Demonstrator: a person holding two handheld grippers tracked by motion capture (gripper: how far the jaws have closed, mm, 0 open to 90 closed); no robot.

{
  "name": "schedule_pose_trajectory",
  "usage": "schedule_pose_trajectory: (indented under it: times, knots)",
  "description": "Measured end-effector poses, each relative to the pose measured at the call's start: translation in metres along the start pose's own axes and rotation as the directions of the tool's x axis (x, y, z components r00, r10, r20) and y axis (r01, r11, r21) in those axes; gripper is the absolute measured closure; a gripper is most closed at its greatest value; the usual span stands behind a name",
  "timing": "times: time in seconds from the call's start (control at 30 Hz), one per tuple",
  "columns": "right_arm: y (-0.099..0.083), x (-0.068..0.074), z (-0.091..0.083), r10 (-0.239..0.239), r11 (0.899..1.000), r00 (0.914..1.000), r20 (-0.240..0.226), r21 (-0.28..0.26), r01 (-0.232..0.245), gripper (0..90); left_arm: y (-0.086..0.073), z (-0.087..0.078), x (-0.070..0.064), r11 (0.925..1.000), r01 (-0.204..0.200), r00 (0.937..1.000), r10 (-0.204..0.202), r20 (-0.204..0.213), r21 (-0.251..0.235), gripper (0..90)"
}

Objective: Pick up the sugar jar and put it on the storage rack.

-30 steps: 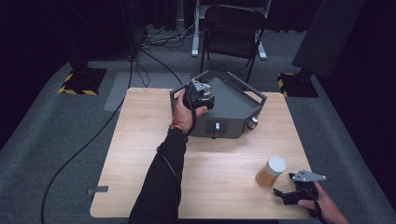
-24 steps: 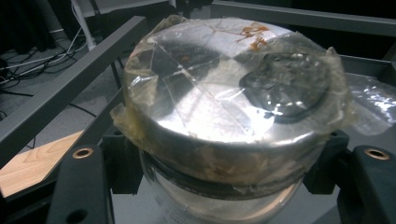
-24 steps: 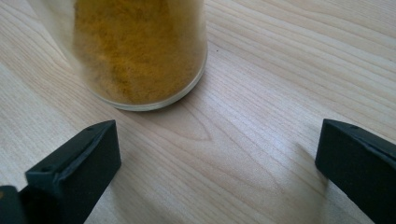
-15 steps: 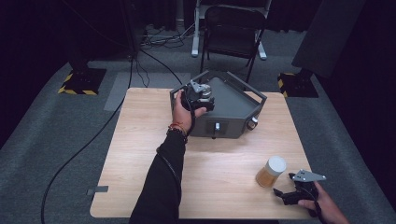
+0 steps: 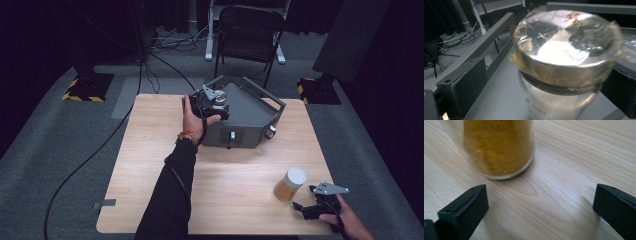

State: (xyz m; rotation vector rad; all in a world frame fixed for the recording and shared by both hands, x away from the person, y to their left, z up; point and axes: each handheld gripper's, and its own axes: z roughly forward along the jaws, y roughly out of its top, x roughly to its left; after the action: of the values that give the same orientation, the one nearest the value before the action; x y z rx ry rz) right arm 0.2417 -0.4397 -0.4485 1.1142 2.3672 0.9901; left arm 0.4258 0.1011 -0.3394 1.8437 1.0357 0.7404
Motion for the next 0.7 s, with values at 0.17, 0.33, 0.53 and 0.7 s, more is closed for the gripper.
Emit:
schedule_pose_trajectory:
  times: [0.17,0.33,0.53,0.7]
  knots:
    - [0.0,0.0,0.0,0.0,1.0,1.0,0.0,0.0,0.0,0.0,0.0,-0.007,0.002,0.9999,-0.013,0.9999,0.013,0.01,-0.007,0.3]
    - [0.0,0.0,0.0,0.0,1.0,1.0,0.0,0.0,0.0,0.0,0.0,-0.013,0.003,0.9992,-0.039,0.999,0.039,0.021,-0.005,0.2]
    - [0.0,0.0,0.0,0.0,1.0,1.0,0.0,0.0,0.0,0.0,-0.004,-0.021,0.002,0.9976,-0.068,0.9972,0.068,0.03,-0.01,0.2]
    - [0.0,0.0,0.0,0.0,1.0,1.0,0.0,0.0,0.0,0.0,-0.009,-0.027,-0.001,0.9953,-0.094,0.9941,0.095,0.052,-0.02,0.1]
